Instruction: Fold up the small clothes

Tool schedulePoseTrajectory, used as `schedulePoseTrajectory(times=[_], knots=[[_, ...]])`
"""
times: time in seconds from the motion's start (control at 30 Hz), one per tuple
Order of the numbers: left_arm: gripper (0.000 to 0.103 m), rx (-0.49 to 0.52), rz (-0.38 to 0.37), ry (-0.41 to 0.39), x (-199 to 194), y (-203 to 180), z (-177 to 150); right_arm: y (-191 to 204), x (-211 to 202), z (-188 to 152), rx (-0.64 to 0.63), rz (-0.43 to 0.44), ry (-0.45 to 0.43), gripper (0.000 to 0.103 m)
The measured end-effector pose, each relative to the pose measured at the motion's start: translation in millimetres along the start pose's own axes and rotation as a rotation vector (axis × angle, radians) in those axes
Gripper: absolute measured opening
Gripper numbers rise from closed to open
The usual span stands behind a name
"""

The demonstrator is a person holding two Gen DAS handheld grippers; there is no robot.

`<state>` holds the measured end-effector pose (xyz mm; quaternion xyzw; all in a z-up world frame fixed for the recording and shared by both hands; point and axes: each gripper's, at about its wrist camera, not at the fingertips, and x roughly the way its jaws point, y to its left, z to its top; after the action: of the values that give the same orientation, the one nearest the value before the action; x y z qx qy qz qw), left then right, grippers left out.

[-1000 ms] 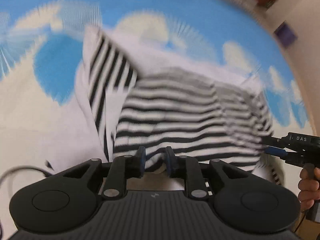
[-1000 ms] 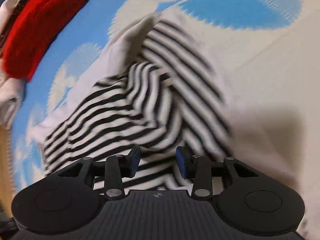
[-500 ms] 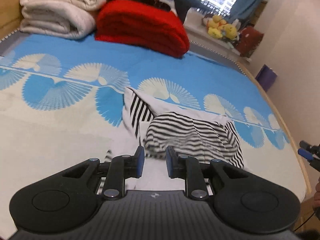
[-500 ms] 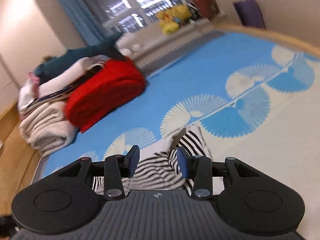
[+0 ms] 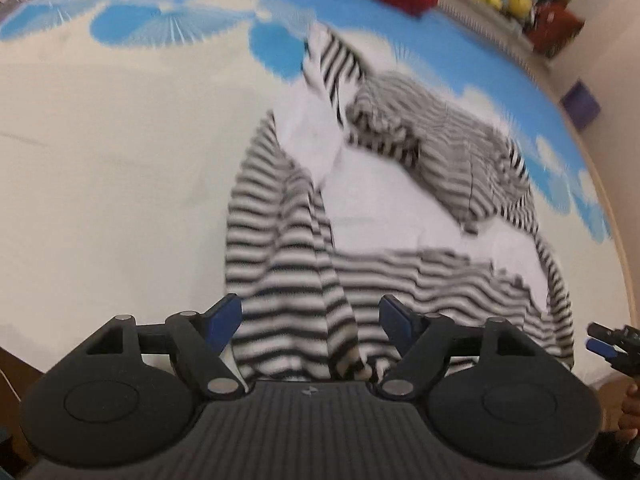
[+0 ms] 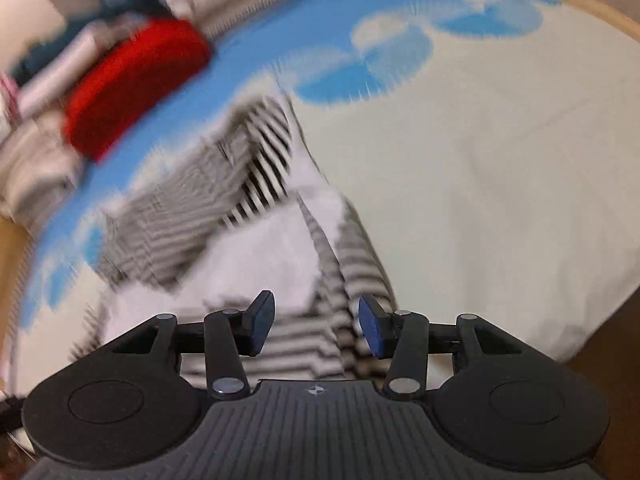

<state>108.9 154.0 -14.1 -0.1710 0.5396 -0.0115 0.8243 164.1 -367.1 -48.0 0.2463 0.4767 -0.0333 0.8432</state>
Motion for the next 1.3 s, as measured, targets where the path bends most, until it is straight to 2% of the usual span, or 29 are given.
schedulePoseTrajectory(times=[0.1, 0.23, 0.4, 0.53, 0.6, 0.7, 0.73, 0.77, 0.83, 0.93, 1.03, 1.1, 1.13, 1.2, 1.27, 1.3], knots=[[0.084, -0.029, 0.008, 0.049, 14, 0, -4, -2, 19, -5, 0.007, -0.025, 0.081, 0.052], [0.084, -0.087, 0.058, 0.090, 29, 4, -3, -2, 35, -13, 0.005, -0.080, 0.165, 0.055], [0.084, -0.154, 0.068, 0.144, 43, 12, 0, 0, 43, -21, 0.002, -0.090, 0.215, 0.059], [0.083, -0.173, 0.108, 0.192, 51, 18, -2, -3, 56, -26, 0.000, -0.150, 0.272, 0.059], [0.077, -0.179, 0.119, 0.218, 54, 20, -4, -5, 59, -28, 0.001, -0.159, 0.280, 0.059], [0.057, -0.157, 0.109, 0.215, 54, 19, -4, -2, 57, -30, -0.025, -0.166, 0.270, 0.059], [0.046, -0.151, 0.098, 0.212, 53, 18, -5, -2, 57, -31, -0.027, -0.167, 0.265, 0.056], [0.031, -0.144, 0.088, 0.207, 51, 17, -6, -2, 57, -31, -0.028, -0.165, 0.261, 0.050], [0.008, -0.129, 0.055, 0.192, 47, 14, -7, -3, 54, -30, -0.026, -0.142, 0.250, 0.012], [0.006, -0.128, -0.015, 0.107, 26, 8, -9, -2, 43, -25, -0.043, -0.125, 0.192, 0.006], [0.007, -0.136, -0.079, 0.023, -1, 7, -16, -8, 14, -16, -0.005, -0.078, 0.047, 0.006], [0.007, -0.145, -0.059, 0.036, -3, 9, -24, -18, 1, -15, 0.043, -0.057, 0.000, 0.006], [0.007, -0.144, -0.025, 0.058, 0, 9, -27, -24, 2, -15, 0.067, -0.052, 0.023, 0.006], [0.008, -0.149, 0.027, 0.116, 13, 14, -30, -29, 17, -21, 0.066, -0.067, 0.129, 0.006], [0.021, -0.178, 0.033, 0.150, 22, 22, -29, -28, 35, -30, 0.025, -0.091, 0.224, 0.009], [0.027, -0.193, 0.035, 0.151, 23, 26, -26, -26, 41, -31, 0.002, -0.105, 0.248, 0.014]])
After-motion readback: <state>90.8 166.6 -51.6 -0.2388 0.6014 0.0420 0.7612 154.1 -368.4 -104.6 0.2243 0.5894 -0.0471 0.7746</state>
